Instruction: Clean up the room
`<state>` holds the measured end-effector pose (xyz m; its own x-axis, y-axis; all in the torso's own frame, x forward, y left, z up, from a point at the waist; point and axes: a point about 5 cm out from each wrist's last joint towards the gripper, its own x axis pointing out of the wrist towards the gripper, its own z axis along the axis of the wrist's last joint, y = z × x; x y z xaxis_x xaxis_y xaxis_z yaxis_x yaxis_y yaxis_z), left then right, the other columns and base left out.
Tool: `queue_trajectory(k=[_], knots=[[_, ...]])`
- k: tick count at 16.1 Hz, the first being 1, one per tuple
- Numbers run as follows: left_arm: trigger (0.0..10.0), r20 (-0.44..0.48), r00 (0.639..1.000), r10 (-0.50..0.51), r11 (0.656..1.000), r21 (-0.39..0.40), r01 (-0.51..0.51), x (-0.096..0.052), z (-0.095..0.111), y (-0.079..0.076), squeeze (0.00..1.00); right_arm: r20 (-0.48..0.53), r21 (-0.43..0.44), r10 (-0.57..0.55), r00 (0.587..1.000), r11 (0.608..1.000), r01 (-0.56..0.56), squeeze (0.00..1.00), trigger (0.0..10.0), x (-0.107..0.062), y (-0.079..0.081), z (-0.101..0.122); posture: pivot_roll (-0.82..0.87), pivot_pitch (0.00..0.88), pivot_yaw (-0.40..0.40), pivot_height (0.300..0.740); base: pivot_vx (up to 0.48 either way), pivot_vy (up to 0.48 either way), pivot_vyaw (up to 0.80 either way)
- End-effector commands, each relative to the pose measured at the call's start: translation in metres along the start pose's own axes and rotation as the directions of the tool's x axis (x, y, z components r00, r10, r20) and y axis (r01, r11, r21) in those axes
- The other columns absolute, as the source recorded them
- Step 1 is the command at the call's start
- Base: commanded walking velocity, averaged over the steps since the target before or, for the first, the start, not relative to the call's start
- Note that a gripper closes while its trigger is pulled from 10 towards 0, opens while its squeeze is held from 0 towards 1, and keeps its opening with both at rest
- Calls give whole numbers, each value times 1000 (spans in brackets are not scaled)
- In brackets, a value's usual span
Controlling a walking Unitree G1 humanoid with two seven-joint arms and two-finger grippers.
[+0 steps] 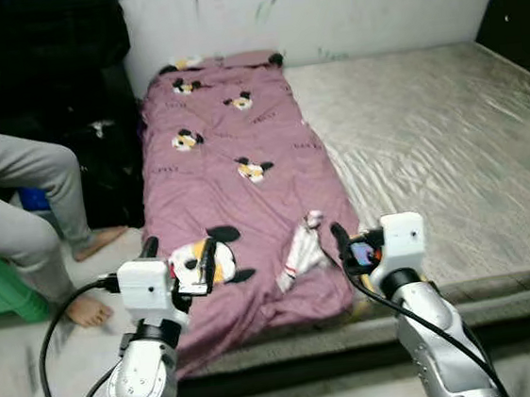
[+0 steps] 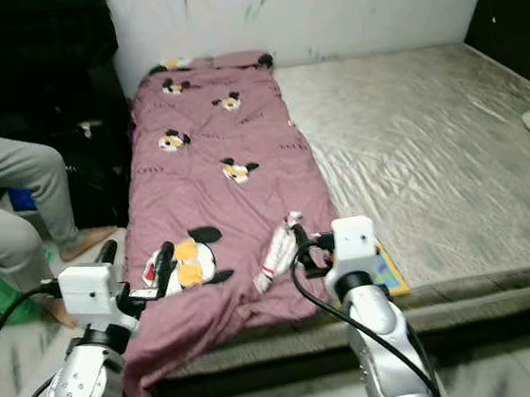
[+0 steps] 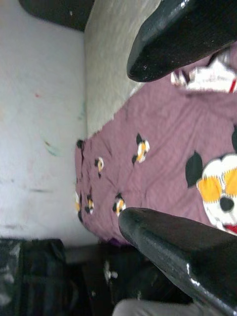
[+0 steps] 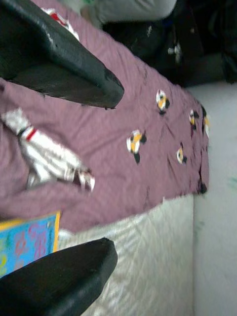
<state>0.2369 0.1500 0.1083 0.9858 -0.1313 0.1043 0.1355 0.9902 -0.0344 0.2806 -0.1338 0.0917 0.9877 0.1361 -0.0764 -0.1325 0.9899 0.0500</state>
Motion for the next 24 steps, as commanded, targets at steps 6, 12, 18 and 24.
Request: queue_trajectory(k=[6,12,18,24], knots=[[10000,0,1000,8,1000,10,-8,0,1,4,0,6,-10,21,1000,1000,-20,0,10000,2,5,1,-11,59,-34,740,289,0,0],[10000,-22,999,29,1000,9,-29,1,-3,5,0,3,-15,27,1000,1000,-27,0,10000,1,6,0,-11,59,-34,740,97,0,0],[10000,-23,999,25,1000,20,-25,3,-4,2,0,6,-44,57,998,997,-56,0,10000,3,10,-2,4,28,-30,740,0,-143,0],[10000,-4,1000,21,999,32,-21,10,-1,7,0,15,-20,99,995,995,-98,0,10000,9,21,-3,18,0,-20,740,0,-342,0]])
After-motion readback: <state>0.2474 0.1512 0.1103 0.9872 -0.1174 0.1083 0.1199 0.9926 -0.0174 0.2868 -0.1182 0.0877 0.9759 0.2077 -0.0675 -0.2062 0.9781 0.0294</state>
